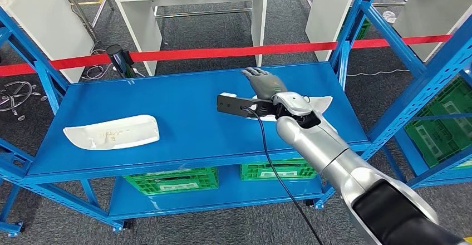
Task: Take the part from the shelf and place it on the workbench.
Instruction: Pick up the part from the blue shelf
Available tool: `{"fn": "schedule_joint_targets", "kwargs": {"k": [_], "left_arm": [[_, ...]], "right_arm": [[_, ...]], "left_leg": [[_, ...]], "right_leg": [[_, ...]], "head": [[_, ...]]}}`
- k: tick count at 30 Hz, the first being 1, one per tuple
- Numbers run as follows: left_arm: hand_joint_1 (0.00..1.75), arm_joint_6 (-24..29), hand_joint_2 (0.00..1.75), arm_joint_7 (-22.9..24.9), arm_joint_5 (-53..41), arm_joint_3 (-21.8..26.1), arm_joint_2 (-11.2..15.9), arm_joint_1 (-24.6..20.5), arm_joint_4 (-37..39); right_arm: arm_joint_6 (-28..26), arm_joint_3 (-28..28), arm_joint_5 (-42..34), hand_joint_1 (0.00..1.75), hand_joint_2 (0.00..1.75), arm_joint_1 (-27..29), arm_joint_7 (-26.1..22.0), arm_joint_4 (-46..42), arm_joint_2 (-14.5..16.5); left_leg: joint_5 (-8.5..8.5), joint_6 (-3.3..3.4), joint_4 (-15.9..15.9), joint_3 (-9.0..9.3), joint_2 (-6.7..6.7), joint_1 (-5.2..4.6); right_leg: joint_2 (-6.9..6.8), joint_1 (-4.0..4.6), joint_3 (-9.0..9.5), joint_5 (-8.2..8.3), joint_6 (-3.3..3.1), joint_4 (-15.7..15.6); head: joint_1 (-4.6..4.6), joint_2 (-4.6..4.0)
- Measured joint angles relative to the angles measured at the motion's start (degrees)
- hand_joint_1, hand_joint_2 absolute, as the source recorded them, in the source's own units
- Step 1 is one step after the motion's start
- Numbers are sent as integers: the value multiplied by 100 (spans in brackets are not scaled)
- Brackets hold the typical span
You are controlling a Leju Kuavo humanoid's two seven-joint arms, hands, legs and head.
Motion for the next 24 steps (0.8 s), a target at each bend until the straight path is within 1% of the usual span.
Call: {"fn": "schedule_joint_targets", "kwargs": {"k": [12,24], "left_arm": [[0,0,0,34,-39,-91,-22,-30,-2],[0,0,0,69,-73,-144,-26,-78,-4]], "right_arm": [[185,261,-181,0,175,60,92,-268,-236],[125,492,-226,0,175,424,192,-284,-499]], "left_leg": [[0,0,0,1,0,0],[-5,5,0,-8,0,-1]], "right_leg": [[0,0,0,0,0,0],[0,-1,0,-2,2,-1]], "head": [[0,-1],[0,-1]]}}
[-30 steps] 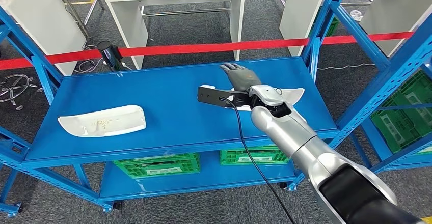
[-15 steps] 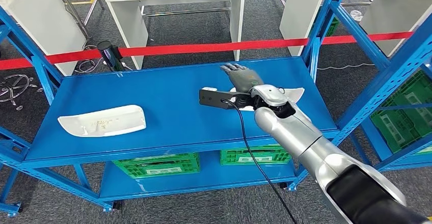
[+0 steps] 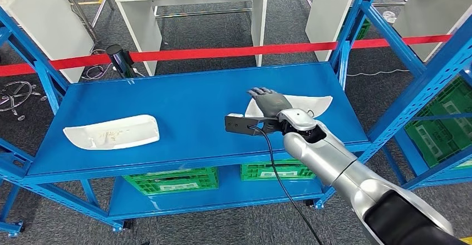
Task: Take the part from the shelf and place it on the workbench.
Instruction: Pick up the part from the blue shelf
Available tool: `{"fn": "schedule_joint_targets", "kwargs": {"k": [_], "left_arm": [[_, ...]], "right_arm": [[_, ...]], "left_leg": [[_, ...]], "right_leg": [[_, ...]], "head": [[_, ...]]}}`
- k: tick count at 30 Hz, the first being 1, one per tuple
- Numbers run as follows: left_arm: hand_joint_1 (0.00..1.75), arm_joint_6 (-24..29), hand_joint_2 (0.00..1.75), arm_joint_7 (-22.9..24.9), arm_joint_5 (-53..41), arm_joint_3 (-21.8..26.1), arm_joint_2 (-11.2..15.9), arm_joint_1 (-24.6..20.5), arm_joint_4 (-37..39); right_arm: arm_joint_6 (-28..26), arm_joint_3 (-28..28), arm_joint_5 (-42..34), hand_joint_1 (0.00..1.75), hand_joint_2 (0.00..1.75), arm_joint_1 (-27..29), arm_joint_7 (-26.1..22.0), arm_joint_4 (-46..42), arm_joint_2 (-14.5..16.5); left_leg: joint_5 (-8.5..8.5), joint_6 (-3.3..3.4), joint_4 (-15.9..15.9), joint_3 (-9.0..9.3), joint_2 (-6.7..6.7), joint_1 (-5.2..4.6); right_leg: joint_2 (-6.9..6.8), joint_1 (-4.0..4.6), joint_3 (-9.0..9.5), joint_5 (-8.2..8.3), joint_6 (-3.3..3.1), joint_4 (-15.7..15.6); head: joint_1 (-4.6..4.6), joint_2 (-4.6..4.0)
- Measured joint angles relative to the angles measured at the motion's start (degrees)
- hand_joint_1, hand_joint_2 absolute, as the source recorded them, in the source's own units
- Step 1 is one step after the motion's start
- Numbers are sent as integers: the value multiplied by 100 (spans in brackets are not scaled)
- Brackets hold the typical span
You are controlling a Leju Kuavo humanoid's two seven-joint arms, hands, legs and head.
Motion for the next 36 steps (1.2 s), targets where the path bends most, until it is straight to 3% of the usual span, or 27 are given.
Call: {"fn": "schedule_joint_targets", "kwargs": {"k": [9,10,13,14,35,36], "left_arm": [[0,0,0,12,5,-9,-2,-5,-3],[0,0,0,11,13,-14,-2,-5,-3],[0,0,0,-3,47,-30,-2,-3,-3],[0,0,0,-11,63,-32,-2,-1,-3],[0,0,0,-109,251,-33,2,35,-1],[0,0,44,-109,261,-33,3,36,-1]], "right_arm": [[-87,67,-3,3,175,55,4,125,-100],[-105,71,-4,30,175,62,10,143,-101],[-214,78,-4,158,175,79,40,239,-100],[-257,78,-3,175,175,80,55,280,-98],[-603,78,19,175,175,-140,-32,1285,273],[-611,78,25,175,175,-142,-40,1308,288]], "left_leg": [[-3,2,0,-11,1,0],[-3,2,0,-10,1,0],[-4,2,0,-26,0,0],[-5,3,0,-33,0,1],[-12,10,0,-24,-8,1],[-13,10,0,-22,-9,1]], "right_leg": [[1,1,0,-3,4,0],[1,1,0,-4,4,0],[0,0,0,-6,6,0],[0,0,0,-6,7,0],[-9,-7,21,-18,20,0],[-11,-7,24,-19,21,0]], "head": [[0,1],[0,0],[0,0],[0,0],[0,-1],[0,0]]}}
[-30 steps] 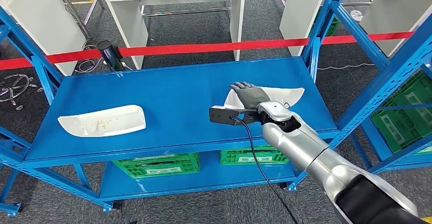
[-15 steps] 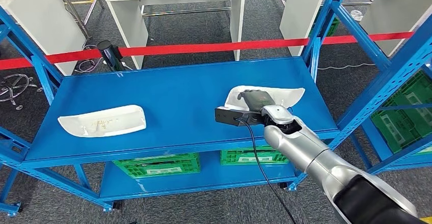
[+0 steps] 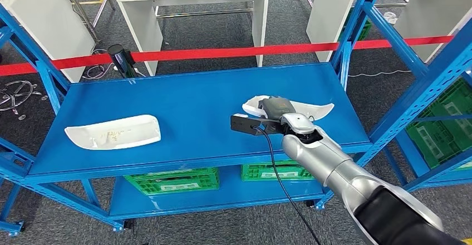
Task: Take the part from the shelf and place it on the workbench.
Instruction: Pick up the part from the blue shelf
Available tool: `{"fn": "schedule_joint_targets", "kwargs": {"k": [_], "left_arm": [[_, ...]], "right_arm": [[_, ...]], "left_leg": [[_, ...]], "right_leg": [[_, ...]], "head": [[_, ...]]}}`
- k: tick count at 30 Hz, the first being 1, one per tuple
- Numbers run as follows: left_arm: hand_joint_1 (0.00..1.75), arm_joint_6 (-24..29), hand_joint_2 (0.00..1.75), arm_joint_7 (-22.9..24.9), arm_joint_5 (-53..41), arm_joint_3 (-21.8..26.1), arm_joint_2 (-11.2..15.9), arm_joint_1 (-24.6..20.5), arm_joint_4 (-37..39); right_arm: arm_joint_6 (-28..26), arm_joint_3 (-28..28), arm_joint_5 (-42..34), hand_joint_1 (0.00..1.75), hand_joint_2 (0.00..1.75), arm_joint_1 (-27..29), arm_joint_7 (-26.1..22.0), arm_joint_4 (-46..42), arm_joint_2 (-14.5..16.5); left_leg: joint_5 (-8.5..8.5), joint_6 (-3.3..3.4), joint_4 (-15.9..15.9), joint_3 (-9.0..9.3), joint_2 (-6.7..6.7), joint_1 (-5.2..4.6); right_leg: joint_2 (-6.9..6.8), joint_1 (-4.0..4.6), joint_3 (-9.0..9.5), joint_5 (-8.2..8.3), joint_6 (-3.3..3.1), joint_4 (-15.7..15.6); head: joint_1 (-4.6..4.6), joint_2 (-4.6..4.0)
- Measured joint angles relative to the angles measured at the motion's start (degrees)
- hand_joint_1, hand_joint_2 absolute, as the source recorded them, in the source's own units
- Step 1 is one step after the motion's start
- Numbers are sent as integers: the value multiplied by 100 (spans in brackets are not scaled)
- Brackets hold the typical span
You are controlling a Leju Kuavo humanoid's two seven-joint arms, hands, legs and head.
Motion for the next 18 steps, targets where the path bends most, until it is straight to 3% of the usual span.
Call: {"fn": "schedule_joint_targets", "kwargs": {"k": [3,18], "left_arm": [[0,0,175,1,42,0,2,2,0],[0,0,175,-91,115,0,0,74,-1]], "right_arm": [[-9,0,27,175,175,-1,-36,50,32],[-209,-11,53,175,175,27,-49,201,121]], "left_leg": [[-2,3,0,5,0,0],[-15,17,0,36,3,-1]], "right_leg": [[-1,-2,6,-3,4,0],[2,-8,36,-14,19,-1]], "head": [[0,0],[0,1]]}}
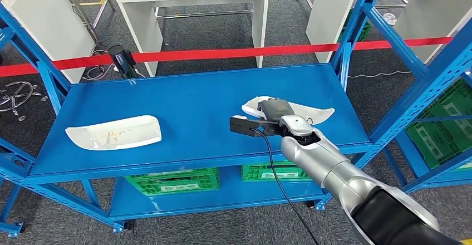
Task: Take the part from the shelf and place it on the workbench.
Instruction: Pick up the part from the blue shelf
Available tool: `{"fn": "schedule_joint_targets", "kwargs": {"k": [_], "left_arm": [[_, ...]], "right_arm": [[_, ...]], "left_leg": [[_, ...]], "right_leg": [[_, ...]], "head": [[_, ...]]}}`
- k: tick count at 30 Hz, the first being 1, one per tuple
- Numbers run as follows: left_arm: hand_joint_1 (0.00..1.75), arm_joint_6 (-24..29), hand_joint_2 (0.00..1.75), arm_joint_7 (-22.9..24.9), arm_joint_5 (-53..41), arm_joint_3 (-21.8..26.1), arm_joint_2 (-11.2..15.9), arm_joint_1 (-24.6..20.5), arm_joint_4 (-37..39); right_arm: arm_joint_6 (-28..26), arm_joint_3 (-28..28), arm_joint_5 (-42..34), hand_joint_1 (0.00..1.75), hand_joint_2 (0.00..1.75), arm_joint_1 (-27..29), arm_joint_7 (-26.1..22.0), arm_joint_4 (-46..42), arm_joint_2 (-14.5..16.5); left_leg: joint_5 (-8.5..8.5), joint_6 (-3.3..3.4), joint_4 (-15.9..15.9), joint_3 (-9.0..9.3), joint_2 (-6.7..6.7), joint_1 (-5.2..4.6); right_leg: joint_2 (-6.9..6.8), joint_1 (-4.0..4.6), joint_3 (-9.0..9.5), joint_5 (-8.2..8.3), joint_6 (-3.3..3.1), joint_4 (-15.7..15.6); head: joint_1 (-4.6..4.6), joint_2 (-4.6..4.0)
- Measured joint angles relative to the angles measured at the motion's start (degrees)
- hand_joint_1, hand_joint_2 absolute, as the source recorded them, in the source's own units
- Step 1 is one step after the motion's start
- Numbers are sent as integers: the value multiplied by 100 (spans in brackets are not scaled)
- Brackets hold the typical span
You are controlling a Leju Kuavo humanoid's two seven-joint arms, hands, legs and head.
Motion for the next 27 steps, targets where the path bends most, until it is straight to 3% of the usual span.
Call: {"fn": "schedule_joint_targets", "kwargs": {"k": [5,9,16,23,25,27], "left_arm": [[0,0,175,-76,20,0,2,26,0],[0,0,175,-102,21,0,1,38,-1],[0,0,175,-114,52,0,-8,36,-5],[0,0,175,-114,68,-1,-21,35,-8],[0,0,175,-114,68,-2,-31,31,-11],[0,0,175,-115,67,-2,-36,35,-13]], "right_arm": [[-478,-190,9,175,175,105,-65,-217,-12],[-745,-622,-20,175,175,248,-202,-1031,-70],[-823,-1251,159,175,175,102,-466,-2783,-120],[-654,-1327,173,175,175,-54,-590,-3667,13],[-595,-1327,166,175,175,-84,-654,-3820,50],[-552,-1326,164,175,175,-113,-695,-3914,78]], "left_leg": [[0,0,0,-1,1,0],[0,0,0,-2,4,0],[-3,-4,0,-6,5,0],[41,70,21,14,5,-20],[123,109,-48,42,24,22],[169,130,-75,21,45,53]], "right_leg": [[1,-1,0,0,0,0],[6,-2,-6,0,0,0],[8,-1,-9,-4,-3,1],[7,-21,2,47,64,-26],[3,-11,-54,-77,103,99],[-6,-25,-286,-441,148,684]], "head": [[0,-1],[0,-1],[0,-1],[0,0],[4,0],[11,0]]}}
